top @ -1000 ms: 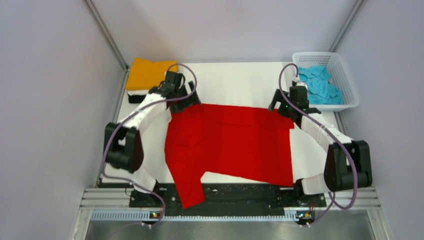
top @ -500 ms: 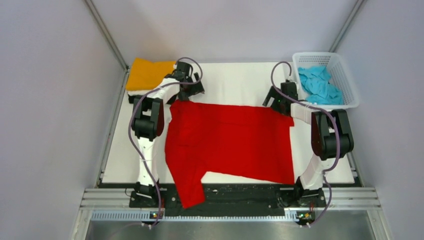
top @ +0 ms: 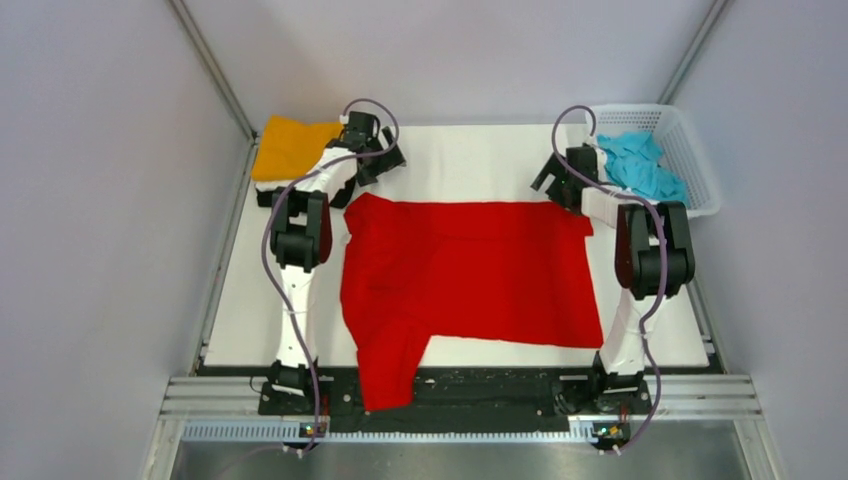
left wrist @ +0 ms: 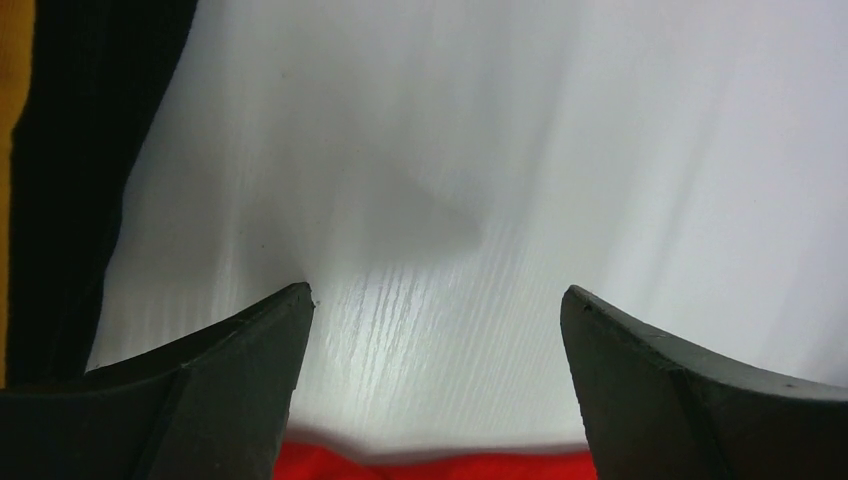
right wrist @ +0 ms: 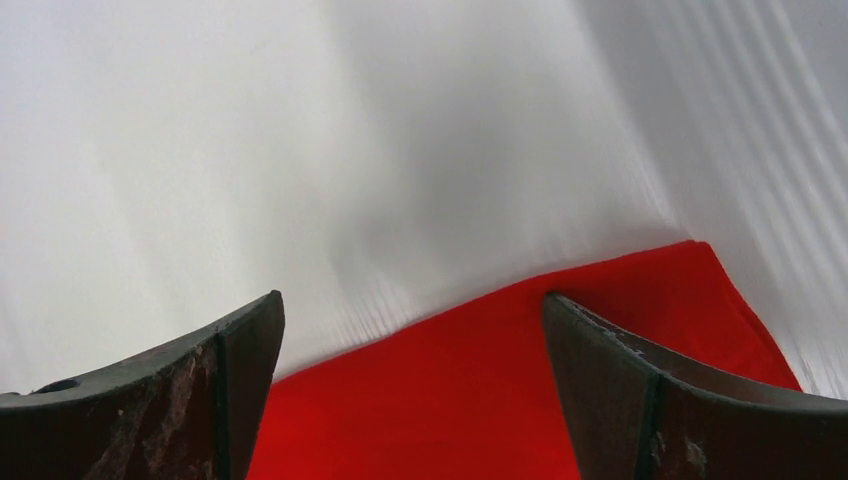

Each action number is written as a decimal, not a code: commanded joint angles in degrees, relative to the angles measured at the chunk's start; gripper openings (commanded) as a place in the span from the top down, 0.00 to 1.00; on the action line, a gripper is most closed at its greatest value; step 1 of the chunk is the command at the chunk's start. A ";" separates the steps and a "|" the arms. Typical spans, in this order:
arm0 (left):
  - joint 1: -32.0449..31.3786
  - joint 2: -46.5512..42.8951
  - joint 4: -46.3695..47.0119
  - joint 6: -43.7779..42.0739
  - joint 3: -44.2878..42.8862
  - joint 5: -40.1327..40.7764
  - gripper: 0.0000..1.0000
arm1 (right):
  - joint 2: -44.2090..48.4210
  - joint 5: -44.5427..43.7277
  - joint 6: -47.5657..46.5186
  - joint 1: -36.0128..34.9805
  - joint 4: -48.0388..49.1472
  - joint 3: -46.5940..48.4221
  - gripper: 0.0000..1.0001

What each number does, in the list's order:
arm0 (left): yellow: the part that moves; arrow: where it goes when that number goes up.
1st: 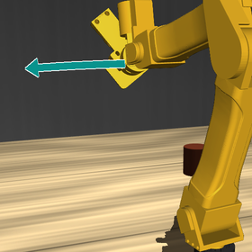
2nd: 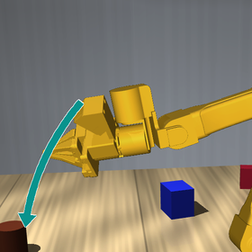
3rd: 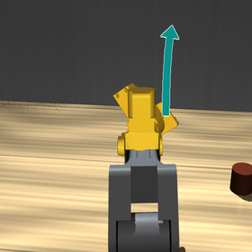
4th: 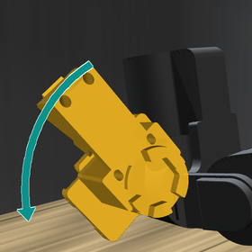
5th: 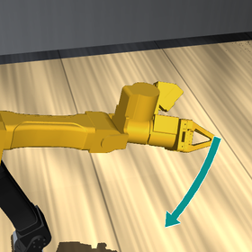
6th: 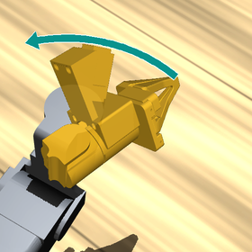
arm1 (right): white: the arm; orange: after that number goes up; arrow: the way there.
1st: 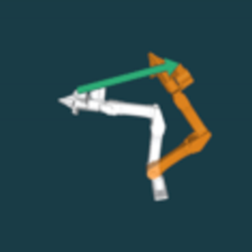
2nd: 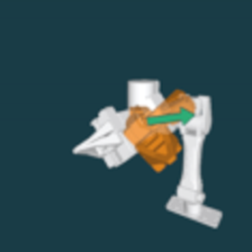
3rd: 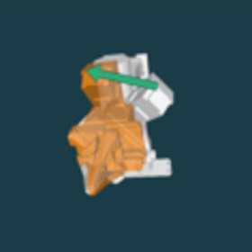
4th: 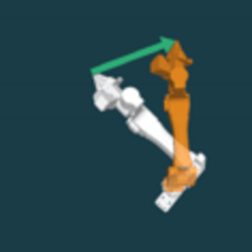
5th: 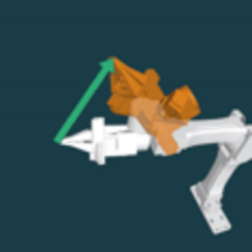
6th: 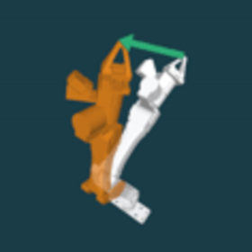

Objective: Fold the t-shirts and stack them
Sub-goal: Fold the flattened tshirt in 1/3 of the way, then grab the side of the flattened tshirt furthest away from the robot with both arms

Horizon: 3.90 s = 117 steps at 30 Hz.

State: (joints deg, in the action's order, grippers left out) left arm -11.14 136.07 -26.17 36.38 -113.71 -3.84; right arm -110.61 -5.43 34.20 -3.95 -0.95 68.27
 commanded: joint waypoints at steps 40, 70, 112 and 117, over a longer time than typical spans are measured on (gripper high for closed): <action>-2.74 6.12 -8.92 -0.14 -3.67 4.25 0.01 | -8.08 -0.47 -0.75 6.15 -4.65 9.98 0.01; -29.06 -77.63 -27.28 13.64 68.93 18.45 0.01 | 53.02 3.61 -5.10 -6.96 -19.16 -26.64 0.01; -43.77 -74.45 -15.87 21.81 79.81 17.30 1.00 | 64.64 -18.49 38.69 -34.81 -49.56 -40.98 0.06; -43.21 -74.79 -16.52 18.37 77.23 17.23 1.00 | 70.00 -18.01 45.42 -34.81 -51.38 -44.71 0.08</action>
State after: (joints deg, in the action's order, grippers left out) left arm -54.85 62.33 -44.73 58.19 -32.99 11.64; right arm -43.66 -22.13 70.76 -38.41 -49.01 25.19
